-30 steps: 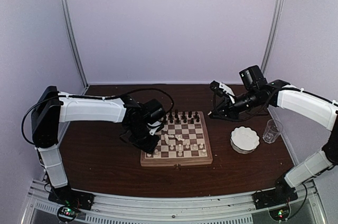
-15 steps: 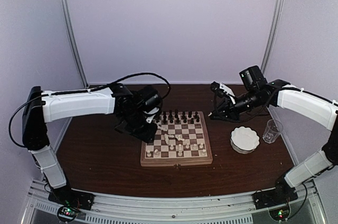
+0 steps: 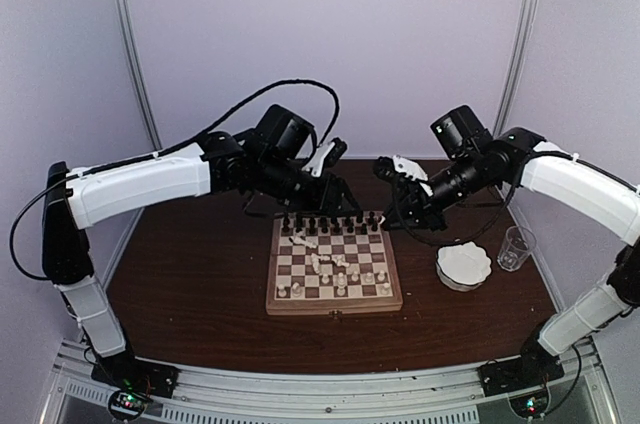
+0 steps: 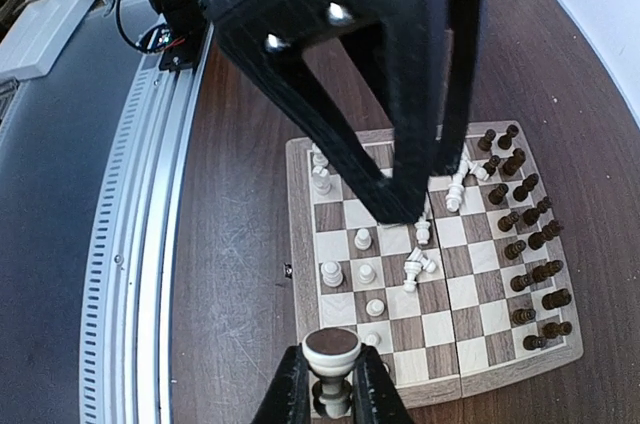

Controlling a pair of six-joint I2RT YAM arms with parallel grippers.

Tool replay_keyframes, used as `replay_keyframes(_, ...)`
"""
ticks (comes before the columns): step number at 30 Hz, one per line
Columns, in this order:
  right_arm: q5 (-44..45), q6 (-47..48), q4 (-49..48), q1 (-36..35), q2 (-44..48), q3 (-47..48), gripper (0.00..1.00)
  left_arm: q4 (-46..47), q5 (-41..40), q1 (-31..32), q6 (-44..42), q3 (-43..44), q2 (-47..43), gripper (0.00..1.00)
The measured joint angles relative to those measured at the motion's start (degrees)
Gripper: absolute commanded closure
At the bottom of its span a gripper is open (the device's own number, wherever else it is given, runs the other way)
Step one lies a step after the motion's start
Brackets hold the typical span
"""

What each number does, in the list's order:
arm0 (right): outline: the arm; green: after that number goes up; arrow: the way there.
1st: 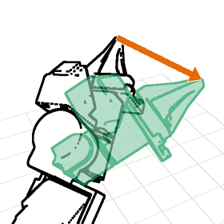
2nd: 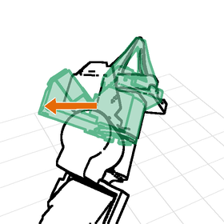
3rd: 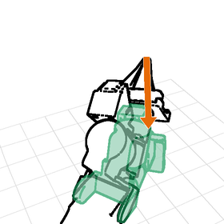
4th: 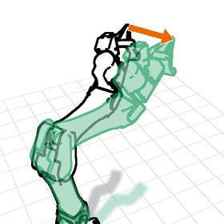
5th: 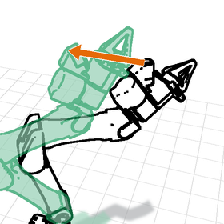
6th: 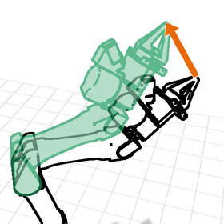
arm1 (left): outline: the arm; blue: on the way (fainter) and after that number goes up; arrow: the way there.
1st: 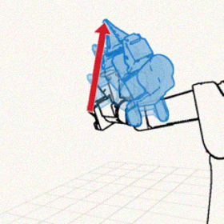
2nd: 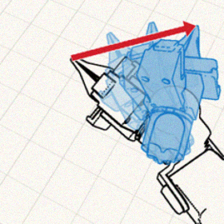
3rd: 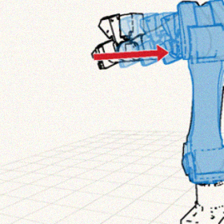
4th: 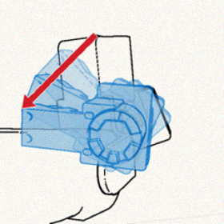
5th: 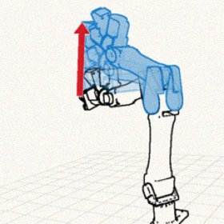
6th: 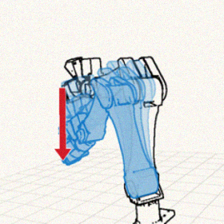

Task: Set up the chess pieces on the board
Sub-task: Pick up the pawn from the chessboard.

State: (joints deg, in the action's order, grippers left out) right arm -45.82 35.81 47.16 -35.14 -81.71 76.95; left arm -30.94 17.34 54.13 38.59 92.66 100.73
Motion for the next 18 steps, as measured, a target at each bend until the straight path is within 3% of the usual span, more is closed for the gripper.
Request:
replay_keyframes(6,5.73,3.08,1.90,-1.60,-3.63,1.68,0.98,1.14,-2.05,-0.35,2.03,-2.43,-0.37,0.53)
replay_keyframes(12,11.63,4.72,3.48,-1.60,-14.16,4.42,0.98,0.68,-7.58,-3.72,2.69,-14.25,-11.63,0.52)
replay_keyframes(18,16.00,4.92,4.74,-1.60,-26.10,8.66,0.97,0.57,-11.19,-4.70,2.69,-18.97,-17.86,0.52)
